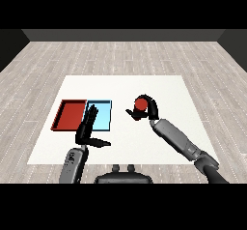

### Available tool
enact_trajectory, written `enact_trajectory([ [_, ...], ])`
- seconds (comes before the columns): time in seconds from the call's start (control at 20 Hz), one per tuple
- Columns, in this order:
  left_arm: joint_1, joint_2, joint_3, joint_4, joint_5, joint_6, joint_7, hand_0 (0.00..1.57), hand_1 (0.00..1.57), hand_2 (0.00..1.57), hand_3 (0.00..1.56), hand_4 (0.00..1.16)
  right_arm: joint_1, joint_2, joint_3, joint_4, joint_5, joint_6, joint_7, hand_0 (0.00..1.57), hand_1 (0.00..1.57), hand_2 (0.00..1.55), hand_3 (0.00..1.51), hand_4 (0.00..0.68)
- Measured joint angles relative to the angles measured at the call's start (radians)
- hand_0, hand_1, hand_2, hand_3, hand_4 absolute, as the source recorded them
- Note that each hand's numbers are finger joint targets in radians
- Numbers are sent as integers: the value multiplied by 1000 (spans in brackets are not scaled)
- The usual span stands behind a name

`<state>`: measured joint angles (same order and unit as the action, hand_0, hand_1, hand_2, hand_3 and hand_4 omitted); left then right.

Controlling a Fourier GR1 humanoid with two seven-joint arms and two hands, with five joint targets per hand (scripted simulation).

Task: Pick the red can and put it in the red box

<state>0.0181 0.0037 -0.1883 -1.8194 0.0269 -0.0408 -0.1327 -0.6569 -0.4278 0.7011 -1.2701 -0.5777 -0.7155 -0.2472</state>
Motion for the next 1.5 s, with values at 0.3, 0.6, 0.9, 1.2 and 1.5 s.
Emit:
enact_trajectory([
  [0.3, -85, -3, -92, 71, -40, 96, 54, 0, 0, 0, 0, 0, 55, -20, -24, -151, 99, -41, 75, 1508, 1508, 1460, 1390, 578],
  [0.6, -202, -3, -164, 146, -41, 178, 121, 0, 0, 0, 0, 0, 88, -30, -58, -257, 192, -38, 152, 1511, 1511, 1465, 1394, 575],
  [0.9, -263, -4, -225, 232, 1, 235, 129, 0, 0, 0, 0, 0, 124, -10, -73, -329, 300, -20, 211, 1499, 1499, 1451, 1384, 542],
  [1.2, -283, -4, -244, 296, 40, 261, 98, 0, 0, 0, 0, 0, 141, 53, -134, -336, 388, 49, 251, 1448, 1448, 1436, 1382, 536],
  [1.5, -283, -1, -226, 333, 74, 241, 80, 0, 0, 0, 0, 0, 147, 130, -179, -353, 485, 110, 293, 1472, 1472, 1443, 1380, 562],
])
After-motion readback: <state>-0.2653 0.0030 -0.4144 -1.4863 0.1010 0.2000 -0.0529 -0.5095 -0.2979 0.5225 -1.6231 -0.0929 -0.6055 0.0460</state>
